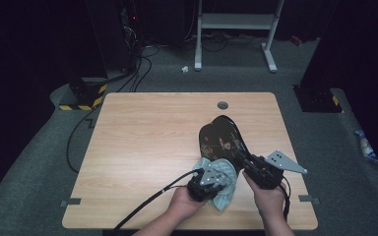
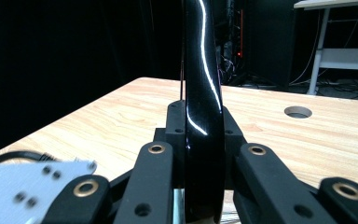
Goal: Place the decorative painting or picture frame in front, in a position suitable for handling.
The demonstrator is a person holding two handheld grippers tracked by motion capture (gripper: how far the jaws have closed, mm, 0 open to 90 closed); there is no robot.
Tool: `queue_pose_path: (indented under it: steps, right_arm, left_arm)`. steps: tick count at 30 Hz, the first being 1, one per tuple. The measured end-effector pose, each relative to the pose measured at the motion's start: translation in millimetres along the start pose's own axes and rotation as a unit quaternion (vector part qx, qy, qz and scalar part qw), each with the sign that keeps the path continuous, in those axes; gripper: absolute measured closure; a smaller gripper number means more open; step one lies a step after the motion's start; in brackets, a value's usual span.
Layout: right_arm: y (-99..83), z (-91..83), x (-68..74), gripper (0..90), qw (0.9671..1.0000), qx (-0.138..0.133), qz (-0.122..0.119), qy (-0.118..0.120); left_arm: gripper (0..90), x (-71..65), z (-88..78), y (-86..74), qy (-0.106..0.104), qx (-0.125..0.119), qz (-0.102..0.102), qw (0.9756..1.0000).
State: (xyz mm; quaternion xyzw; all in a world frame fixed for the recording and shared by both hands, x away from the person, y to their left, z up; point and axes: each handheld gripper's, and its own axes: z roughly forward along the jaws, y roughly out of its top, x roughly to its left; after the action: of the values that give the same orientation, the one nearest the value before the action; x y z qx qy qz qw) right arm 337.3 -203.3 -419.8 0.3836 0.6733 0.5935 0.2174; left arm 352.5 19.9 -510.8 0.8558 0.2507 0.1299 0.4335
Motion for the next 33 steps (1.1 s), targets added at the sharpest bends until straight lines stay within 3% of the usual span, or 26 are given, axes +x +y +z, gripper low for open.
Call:
queue_pose_path:
  steps: [2, 5, 8, 12, 16, 21, 24, 27, 29, 33]
  right_arm:
    - [-0.1, -0.1, -0.3, 80.1, 1.0000, -0.001, 0.000, 0.001]
    - [-0.2, -0.2, -0.2, 80.1, 1.0000, -0.001, 0.000, 0.000]
    - [-0.3, 0.1, 0.6, 80.1, 1.0000, -0.001, -0.003, -0.001]
    - [-0.3, 0.2, 0.8, 80.1, 1.0000, -0.001, -0.006, 0.000]
    - [-0.1, 0.3, 1.4, 80.1, 1.0000, -0.001, -0.006, 0.000]
    - [0.0, 0.5, 0.1, 80.1, 1.0000, 0.000, -0.005, 0.001]
    - [0.1, 0.5, 0.3, 80.1, 1.0000, 0.000, -0.004, 0.002]
    - [0.0, 0.6, 0.6, 80.1, 1.0000, 0.000, -0.006, 0.003]
    - [0.1, 0.7, 0.7, 80.1, 1.0000, 0.000, -0.006, 0.004]
    - [0.0, 0.7, 0.8, 80.1, 1.0000, 0.000, -0.006, 0.003]
  left_arm:
    - [76.9, 17.3, -0.8, -1.9, 0.023, 0.006, -0.019, 0.9995]
    - [76.9, 43.3, -4.2, -3.0, 0.063, 0.011, -0.057, 0.9963]
    - [77.0, 53.1, -6.7, -1.4, 0.070, 0.008, -0.071, 0.9950]
    - [77.7, 37.4, -8.9, 5.7, 0.049, -0.001, -0.043, 0.9978]
    - [78.0, 7.0, -10.7, 16.1, 0.017, -0.013, -0.001, 0.9998]
    - [77.9, -26.8, -9.5, 24.0, -0.019, -0.017, 0.043, 0.9988]
    - [77.9, -37.2, -7.7, 24.3, -0.027, -0.012, 0.062, 0.9976]
    - [77.9, -35.8, -8.8, 24.3, -0.034, -0.012, 0.060, 0.9976]
    - [77.8, -25.6, -12.4, 25.7, -0.034, -0.023, 0.036, 0.9985]
    - [77.8, 2.4, -22.2, 31.9, -0.007, -0.039, -0.002, 0.9992]
